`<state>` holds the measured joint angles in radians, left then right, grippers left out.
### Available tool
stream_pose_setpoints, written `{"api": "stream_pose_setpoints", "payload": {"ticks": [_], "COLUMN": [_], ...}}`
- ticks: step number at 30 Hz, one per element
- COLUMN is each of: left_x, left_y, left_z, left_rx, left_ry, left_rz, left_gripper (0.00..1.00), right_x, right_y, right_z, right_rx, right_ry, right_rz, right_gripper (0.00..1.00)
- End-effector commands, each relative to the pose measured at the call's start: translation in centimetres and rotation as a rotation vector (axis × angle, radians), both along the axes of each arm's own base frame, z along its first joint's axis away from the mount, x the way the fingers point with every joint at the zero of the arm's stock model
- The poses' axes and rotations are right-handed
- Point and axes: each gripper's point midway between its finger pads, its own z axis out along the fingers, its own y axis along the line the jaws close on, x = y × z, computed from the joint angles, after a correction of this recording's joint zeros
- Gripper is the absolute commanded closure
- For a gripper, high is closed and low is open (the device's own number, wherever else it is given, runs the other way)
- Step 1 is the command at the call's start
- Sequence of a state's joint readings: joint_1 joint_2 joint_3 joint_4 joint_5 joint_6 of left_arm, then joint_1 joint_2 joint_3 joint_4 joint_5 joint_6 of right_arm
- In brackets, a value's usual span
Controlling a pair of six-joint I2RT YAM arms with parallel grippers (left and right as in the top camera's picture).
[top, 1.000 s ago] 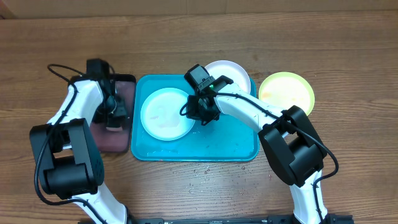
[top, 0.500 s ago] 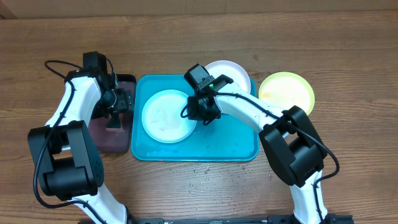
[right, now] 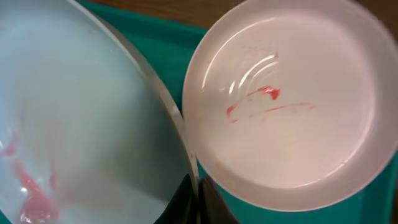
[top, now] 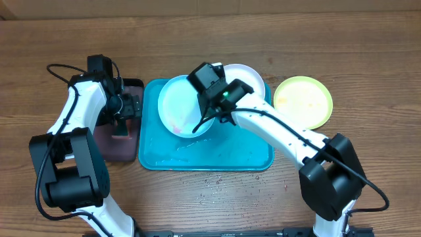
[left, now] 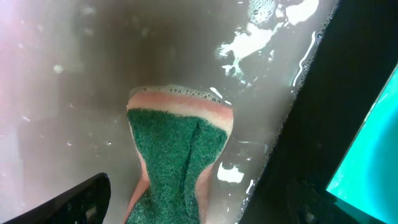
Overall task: Clean dirty plates on tray and stack at the side
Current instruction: 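Lift the white plate off the tray with the right gripper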
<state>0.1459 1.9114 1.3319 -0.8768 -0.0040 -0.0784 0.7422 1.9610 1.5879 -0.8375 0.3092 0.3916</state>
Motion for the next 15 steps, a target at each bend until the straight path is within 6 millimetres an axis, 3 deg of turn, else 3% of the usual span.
{"api": "stream_pose_setpoints", "payload": {"ticks": [1,6,15], "left_x": [0.5,0.5,0.5], "left_y": [-0.6,-0.6,-0.6], "left_z": [1.2,1.2,1.2], "left_rx": [-0.027,-0.027,-0.027], "left_ry": [-0.037,-0.035,-0.036], "left_rz": [0.002,0.002,0.002], "left_gripper": [0.09,0.09,0.08], "right_x": [1.2,1.1,-0.8], "right_y": [-0.8,-0.4,2.4], "right_z": [3.8,6.2,10.0], "right_rx": [-0.131,-0.251,-0.334], "right_ry": [-0.196,-0.364,-0.592], "right_rz": [-0.025,-0.059,-0.062], "right_gripper": [0.96,0.96,0.96]}}
